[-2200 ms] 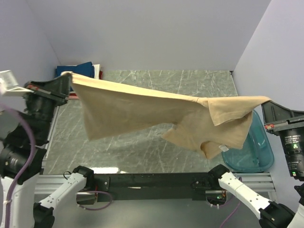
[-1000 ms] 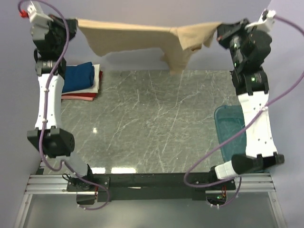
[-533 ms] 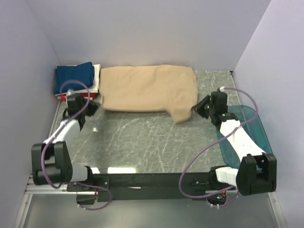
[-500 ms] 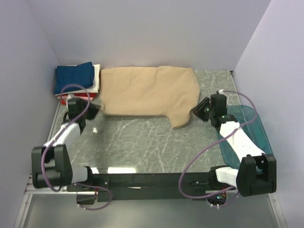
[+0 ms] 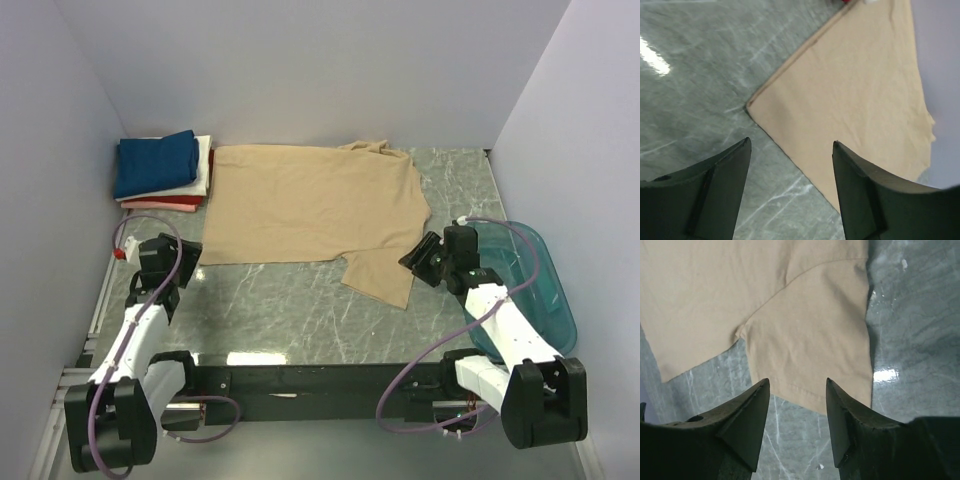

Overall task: Fold and stack the t-shirts
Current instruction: Flatten the tshirt out

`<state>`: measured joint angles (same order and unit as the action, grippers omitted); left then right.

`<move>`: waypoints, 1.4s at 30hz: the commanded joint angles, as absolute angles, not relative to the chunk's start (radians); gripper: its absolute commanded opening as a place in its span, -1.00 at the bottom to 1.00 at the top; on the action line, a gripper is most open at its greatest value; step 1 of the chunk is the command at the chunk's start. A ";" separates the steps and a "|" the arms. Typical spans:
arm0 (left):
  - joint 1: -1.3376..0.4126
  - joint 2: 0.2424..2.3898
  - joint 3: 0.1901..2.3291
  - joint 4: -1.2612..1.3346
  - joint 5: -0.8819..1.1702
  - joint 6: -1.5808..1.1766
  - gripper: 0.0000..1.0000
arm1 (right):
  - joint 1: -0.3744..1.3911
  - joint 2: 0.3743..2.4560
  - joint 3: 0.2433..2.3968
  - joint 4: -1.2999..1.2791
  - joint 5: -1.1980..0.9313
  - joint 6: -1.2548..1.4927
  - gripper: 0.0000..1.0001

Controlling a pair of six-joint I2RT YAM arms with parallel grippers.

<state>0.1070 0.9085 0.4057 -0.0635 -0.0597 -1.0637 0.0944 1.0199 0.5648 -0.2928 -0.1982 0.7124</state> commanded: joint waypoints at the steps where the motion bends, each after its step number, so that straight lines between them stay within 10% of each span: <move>1: 0.106 0.949 0.456 -0.117 -0.161 -1.091 0.41 | 0.092 1.006 0.548 -0.307 -0.158 0.699 0.11; 17: 0.051 1.324 0.597 -0.074 -0.256 -1.219 0.19 | 0.091 1.072 0.561 -0.350 -0.101 0.699 0.01; 32: -0.035 1.453 0.650 -0.112 -0.350 -1.226 -0.66 | 0.092 1.114 0.560 -0.382 -0.060 0.696 -0.08; 42: -0.040 1.344 0.655 -0.169 -0.390 -1.195 -0.33 | 0.091 1.109 0.540 -0.376 -0.055 0.703 -0.08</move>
